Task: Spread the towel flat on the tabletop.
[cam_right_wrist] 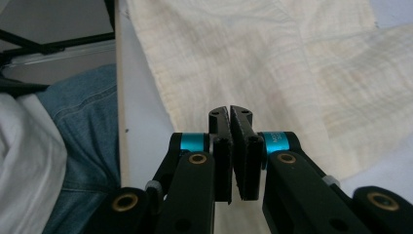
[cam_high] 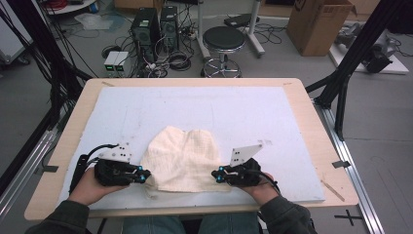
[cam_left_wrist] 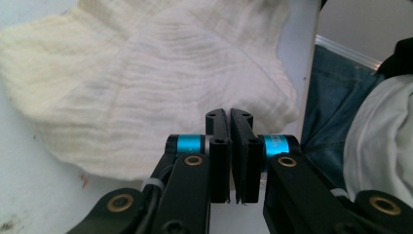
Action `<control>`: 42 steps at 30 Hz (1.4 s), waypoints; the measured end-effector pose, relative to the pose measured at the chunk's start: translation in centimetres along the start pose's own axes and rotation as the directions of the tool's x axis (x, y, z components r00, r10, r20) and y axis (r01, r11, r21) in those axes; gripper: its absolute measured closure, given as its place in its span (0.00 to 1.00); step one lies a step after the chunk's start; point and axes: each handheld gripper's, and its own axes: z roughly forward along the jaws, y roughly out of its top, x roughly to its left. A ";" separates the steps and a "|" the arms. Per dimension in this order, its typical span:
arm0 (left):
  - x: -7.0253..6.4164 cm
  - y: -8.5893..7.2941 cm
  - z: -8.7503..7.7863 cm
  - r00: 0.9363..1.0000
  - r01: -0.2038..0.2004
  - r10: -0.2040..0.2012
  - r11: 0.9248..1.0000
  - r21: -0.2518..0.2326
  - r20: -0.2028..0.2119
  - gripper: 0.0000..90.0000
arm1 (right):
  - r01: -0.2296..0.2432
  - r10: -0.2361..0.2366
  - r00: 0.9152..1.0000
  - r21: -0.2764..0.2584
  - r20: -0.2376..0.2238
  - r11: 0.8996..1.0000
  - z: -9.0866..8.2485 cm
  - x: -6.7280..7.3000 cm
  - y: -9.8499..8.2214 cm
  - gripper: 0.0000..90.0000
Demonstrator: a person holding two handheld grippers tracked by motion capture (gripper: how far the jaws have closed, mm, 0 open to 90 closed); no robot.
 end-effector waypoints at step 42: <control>2.8 -0.4 4.3 0.989 0.078 -0.082 0.996 -0.037 -0.123 0.79 | -0.260 0.258 0.938 -0.023 0.231 0.965 0.9 -9.0 0.3 0.69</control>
